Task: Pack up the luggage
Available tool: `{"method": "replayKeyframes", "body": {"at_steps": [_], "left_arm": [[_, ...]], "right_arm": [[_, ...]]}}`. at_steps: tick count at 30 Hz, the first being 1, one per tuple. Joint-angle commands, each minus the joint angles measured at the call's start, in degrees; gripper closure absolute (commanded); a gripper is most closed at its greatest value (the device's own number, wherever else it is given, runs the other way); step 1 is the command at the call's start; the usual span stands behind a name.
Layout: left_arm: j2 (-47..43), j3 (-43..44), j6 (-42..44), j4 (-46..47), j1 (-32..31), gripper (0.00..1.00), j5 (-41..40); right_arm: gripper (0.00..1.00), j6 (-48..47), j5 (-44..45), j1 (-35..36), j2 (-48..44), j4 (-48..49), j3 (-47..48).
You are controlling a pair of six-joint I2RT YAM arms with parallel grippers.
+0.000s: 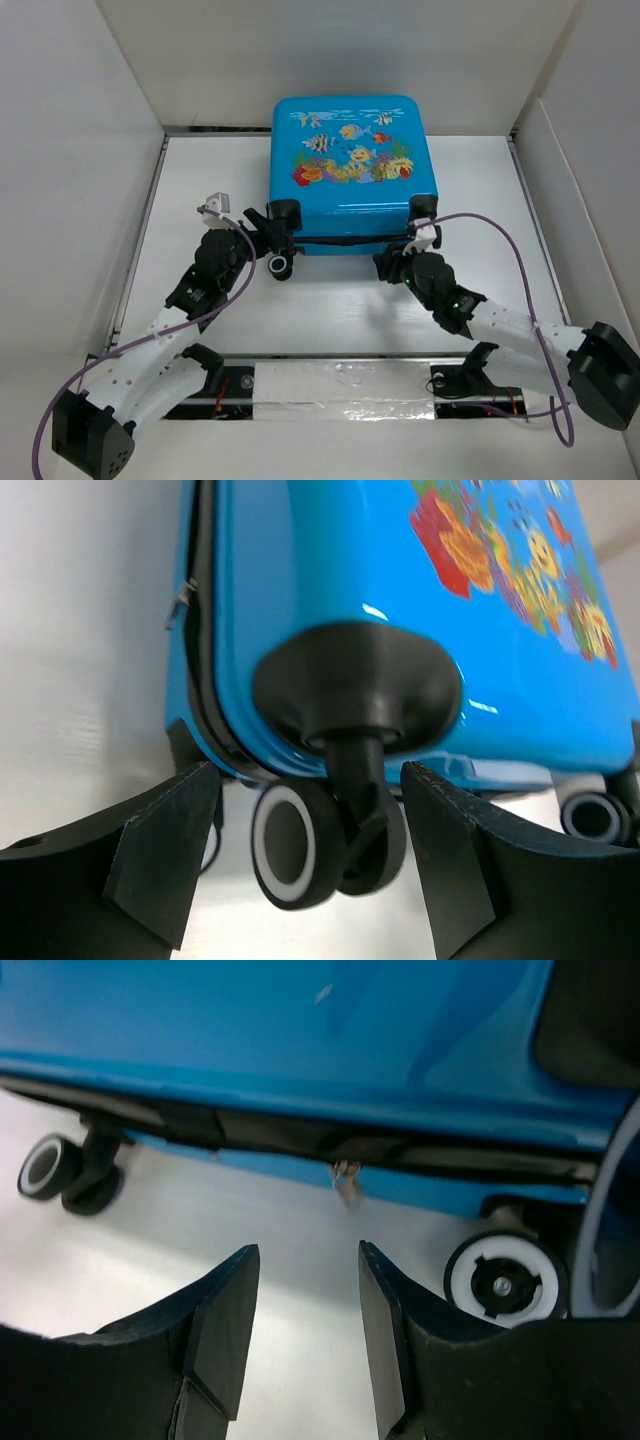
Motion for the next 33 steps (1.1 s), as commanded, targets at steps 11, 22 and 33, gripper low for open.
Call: {"method": "replayKeyframes", "body": {"at_steps": [11, 22, 33], "left_arm": [[0.6, -0.3, 0.7, 6.6, 0.2, 0.31, 10.2], [5.5, 0.8, 0.4, 9.1, -2.6, 0.50, 12.7], [13.1, 3.4, -2.8, 20.2, -3.9, 0.57, 20.3]], "right_arm": [[0.63, -3.5, 5.6, -2.5, 12.7, 23.2, 1.8], [1.00, -4.1, 2.6, -2.0, 14.2, 24.0, 1.9], [1.00, -1.5, 5.8, 14.4, 21.2, 23.8, 7.1]]}}
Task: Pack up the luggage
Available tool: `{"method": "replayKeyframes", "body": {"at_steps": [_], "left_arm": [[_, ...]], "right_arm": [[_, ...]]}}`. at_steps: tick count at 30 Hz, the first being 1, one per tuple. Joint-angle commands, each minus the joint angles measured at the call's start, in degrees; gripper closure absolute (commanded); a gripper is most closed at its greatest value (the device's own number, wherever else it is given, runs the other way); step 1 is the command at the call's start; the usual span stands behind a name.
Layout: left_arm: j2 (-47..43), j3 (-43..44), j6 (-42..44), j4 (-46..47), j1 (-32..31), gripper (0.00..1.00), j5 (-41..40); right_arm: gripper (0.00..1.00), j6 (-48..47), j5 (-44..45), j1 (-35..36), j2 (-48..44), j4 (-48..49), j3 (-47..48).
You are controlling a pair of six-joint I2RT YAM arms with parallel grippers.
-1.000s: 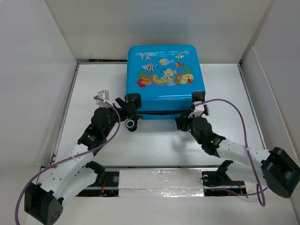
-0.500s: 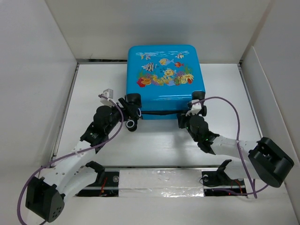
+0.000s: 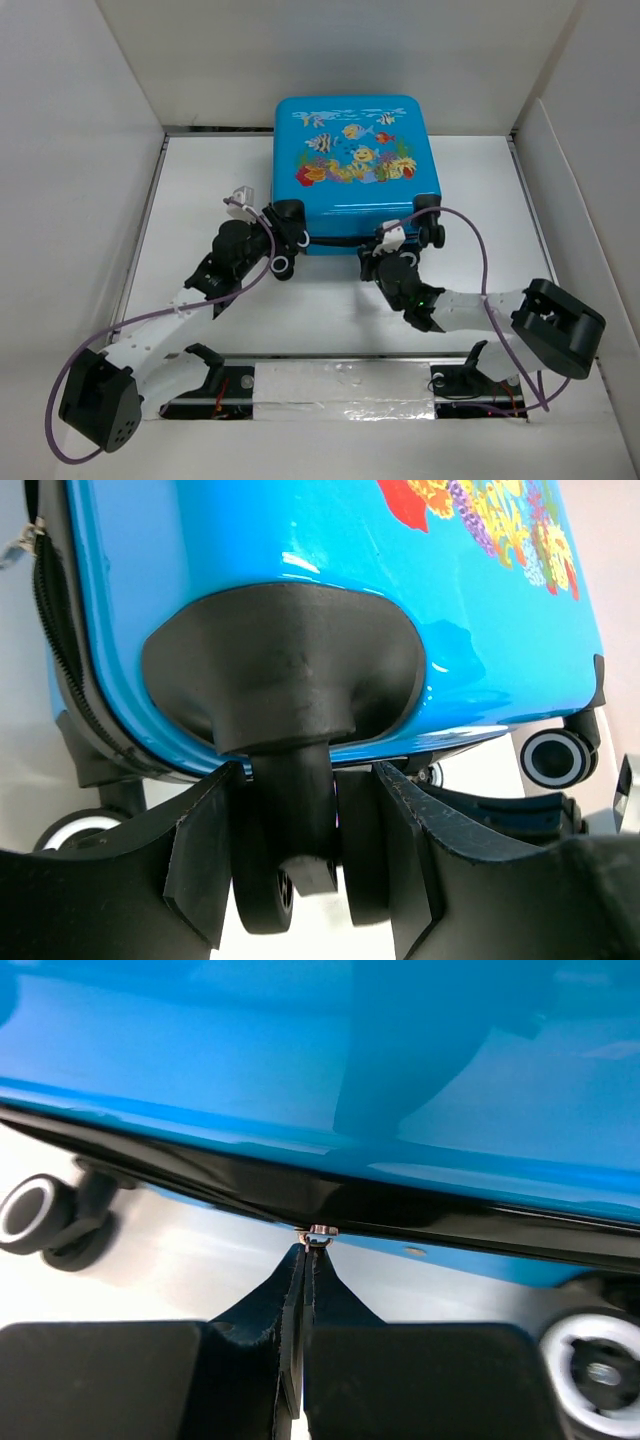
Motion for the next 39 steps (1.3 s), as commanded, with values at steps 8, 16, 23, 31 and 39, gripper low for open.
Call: {"method": "replayKeyframes", "body": {"at_steps": [8, 16, 23, 31, 39], "left_arm": [[9.1, 12.5, -0.3, 12.4, -12.2, 0.57, 8.2], [6.7, 14.3, -1.9, 13.9, -15.0, 0.57, 7.2], [3.0, 12.5, -0.1, 9.7, -15.0, 0.40, 2.5], [-8.4, 3.7, 2.1, 0.5, -13.6, 0.37, -20.9], [-8.0, -8.5, 1.5, 5.8, -14.1, 1.00, -15.3]], "right_arm": [[1.00, 2.7, -4.4, 12.9, 15.2, 11.3, 14.9], [1.00, 8.7, -8.7, 14.5, 24.5, 26.1, 19.2], [0.53, 12.3, -6.1, 16.3, 23.2, 28.3, 13.3], [0.30, 12.0, 1.2, 18.4, 1.6, 9.1, -0.3], [1.00, 9.8, 7.6, 20.2, -18.0, -17.9, 1.4]]}}
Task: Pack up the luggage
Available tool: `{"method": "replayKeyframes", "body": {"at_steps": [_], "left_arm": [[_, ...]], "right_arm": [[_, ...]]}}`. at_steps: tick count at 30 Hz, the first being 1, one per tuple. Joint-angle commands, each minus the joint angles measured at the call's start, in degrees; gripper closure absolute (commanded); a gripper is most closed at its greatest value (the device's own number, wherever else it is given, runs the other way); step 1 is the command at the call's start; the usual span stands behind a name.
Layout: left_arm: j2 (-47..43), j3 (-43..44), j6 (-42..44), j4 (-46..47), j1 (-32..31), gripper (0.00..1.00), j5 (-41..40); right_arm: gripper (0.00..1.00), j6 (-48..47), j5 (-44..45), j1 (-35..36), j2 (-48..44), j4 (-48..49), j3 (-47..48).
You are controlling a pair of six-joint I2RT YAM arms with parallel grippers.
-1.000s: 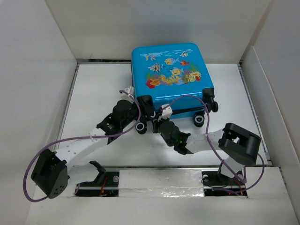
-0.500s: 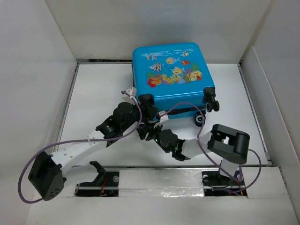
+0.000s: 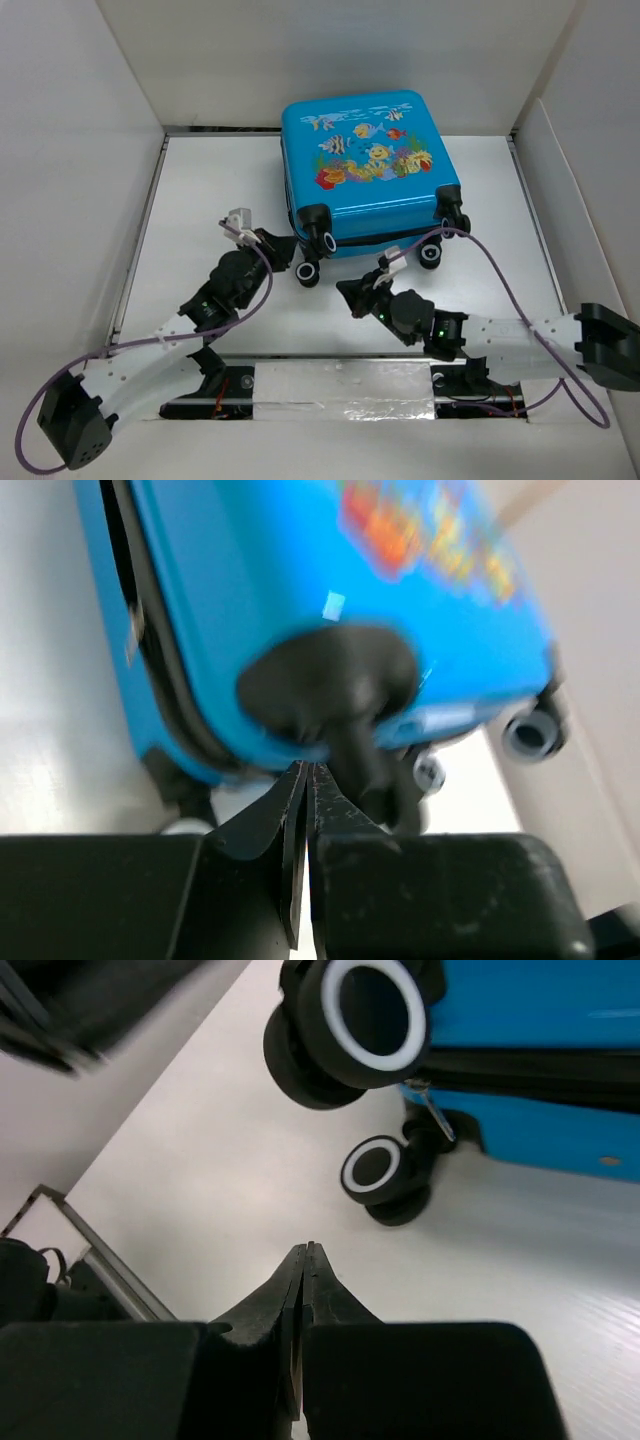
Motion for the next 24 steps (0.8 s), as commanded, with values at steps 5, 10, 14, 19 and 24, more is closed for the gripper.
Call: {"method": "replayKeyframes", "body": {"at_steps": [5, 10, 14, 19, 24], "left_arm": [[11.8, -6.9, -0.1, 15.9, -11.1, 1.00, -1.6], [18.5, -9.2, -2.5, 25.9, -13.7, 0.79, -8.5], [25.0, -11.5, -1.9, 37.3, -14.2, 0.61, -11.7], [34.1, -9.5, 2.9, 50.0, -16.9, 0.62, -20.4], [41.3, -7.6, 5.4, 56.7, -16.9, 0.64, -27.0]], "right_arm": [[0.97, -3.9, 4.4, -2.8, -8.1, -20.3, 7.1], [0.68, -8.5, -1.3, -4.6, -12.4, -19.8, 10.2], [0.49, -10.2, -7.1, -8.6, -13.0, -24.7, 15.4], [0.49, -11.0, -13.8, -12.9, -13.5, -23.4, 15.5], [0.51, -10.0, -19.7, -15.9, -15.6, -21.7, 12.5]]}}
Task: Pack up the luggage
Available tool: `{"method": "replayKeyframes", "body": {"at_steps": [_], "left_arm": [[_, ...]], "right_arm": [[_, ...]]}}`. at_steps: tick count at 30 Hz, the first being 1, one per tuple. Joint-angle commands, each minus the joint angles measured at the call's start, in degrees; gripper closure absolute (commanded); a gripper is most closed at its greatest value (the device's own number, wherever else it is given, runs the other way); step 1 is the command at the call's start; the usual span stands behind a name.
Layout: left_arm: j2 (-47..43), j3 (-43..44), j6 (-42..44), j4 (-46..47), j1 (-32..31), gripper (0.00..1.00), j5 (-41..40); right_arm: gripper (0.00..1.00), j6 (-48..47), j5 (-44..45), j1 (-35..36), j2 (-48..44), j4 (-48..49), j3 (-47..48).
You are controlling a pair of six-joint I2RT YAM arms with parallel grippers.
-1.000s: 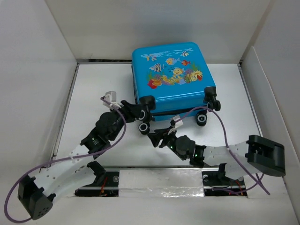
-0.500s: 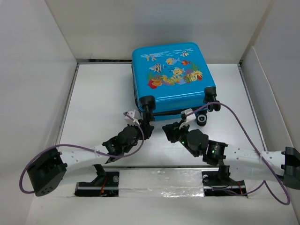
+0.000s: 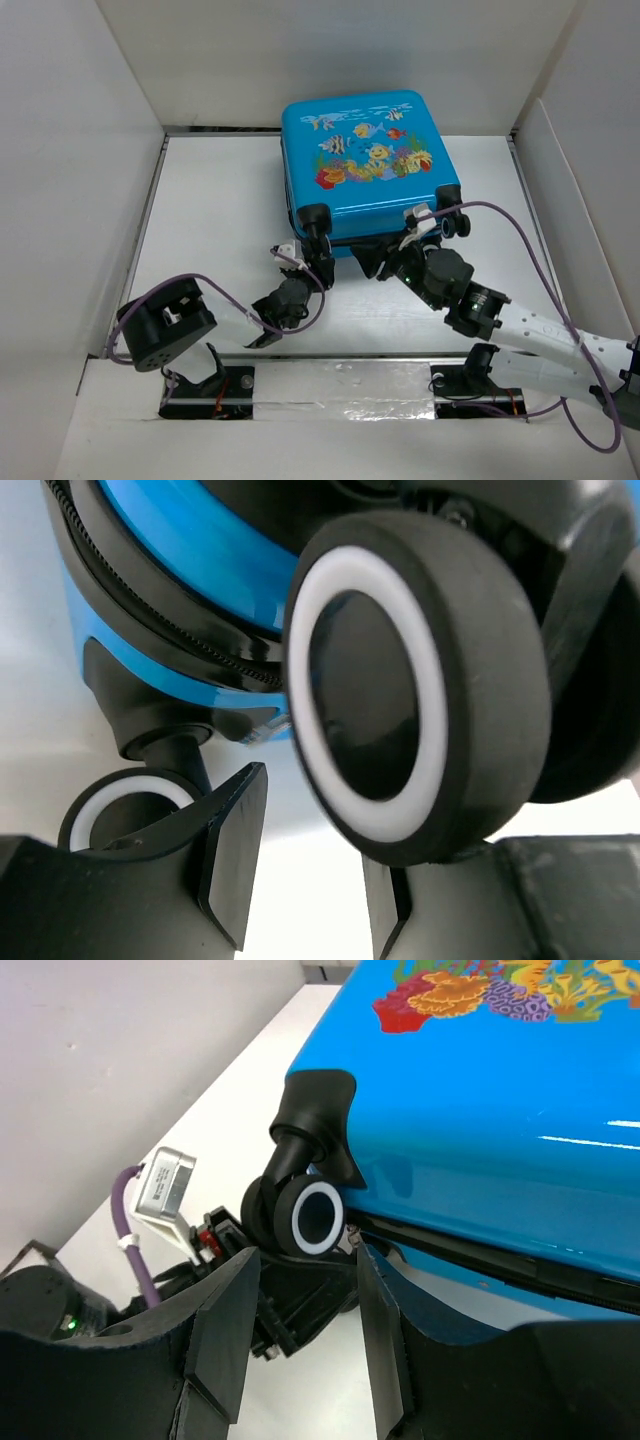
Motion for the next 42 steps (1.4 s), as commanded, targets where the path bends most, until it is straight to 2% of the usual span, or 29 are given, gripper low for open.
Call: {"method": "replayKeyframes", "body": {"at_steps": [1, 6, 10, 15, 18, 20, 21, 24, 28, 31, 39, 42], "left_arm": [[2.1, 3.6, 3.8, 10.8, 0.4, 0.64, -8.1], [4.0, 6.7, 6.1, 8.2, -0.1, 0.66, -12.6], [5.1, 7.1, 9.1, 11.3, -0.1, 0.68, -14.0], [7.7, 7.4, 12.2, 15.7, -0.1, 0.81, -16.9], [9.0, 7.5, 14.0, 16.9, -0.1, 0.88, -18.2], [9.7, 7.1, 15.0, 17.7, -0.1, 0.98, -19.0], [9.8, 7.0, 16.5, 19.2, -0.1, 1.00, -19.6], [9.2, 5.5, 17.6, 21.7, 0.5, 1.00, -19.4], [7.9, 4.0, 17.6, 21.8, 0.5, 1.00, -18.4], [7.6, 3.4, 17.6, 21.7, 0.5, 1.00, -18.2], [6.3, 2.3, 17.1, 21.6, 0.5, 1.00, -18.0], [6.1, 1.8, 17.0, 21.7, 0.5, 1.00, -18.0]], "right_arm": [[0.51, -0.7, -5.9, -0.7, -1.6, 1.7, -2.0], [0.52, -0.1, -7.3, -1.8, -1.8, 2.6, -4.2], [0.53, 0.2, -8.5, -2.4, -1.7, 4.1, -5.3], [0.54, 0.8, -9.5, -2.4, -1.1, 3.9, -4.8], [0.52, 0.8, -9.5, -2.4, -1.1, 2.6, -3.5], [0.49, 0.7, -9.0, -2.4, -1.3, 2.6, -3.3], [0.46, 0.9, -8.7, -2.9, -1.5, 2.7, -3.0], [0.35, 1.0, -9.3, -3.9, 0.0, 3.1, -1.8], [0.22, 0.1, -10.8, -3.9, 8.6, 2.8, 4.2], [0.14, 1.6, -14.5, -6.6, 13.5, 3.4, 9.6], [0.11, 7.3, -26.2, -7.6, 26.8, 10.6, 13.7], [0.11, 9.1, -27.4, -7.6, 29.1, 13.2, 13.7]]}}
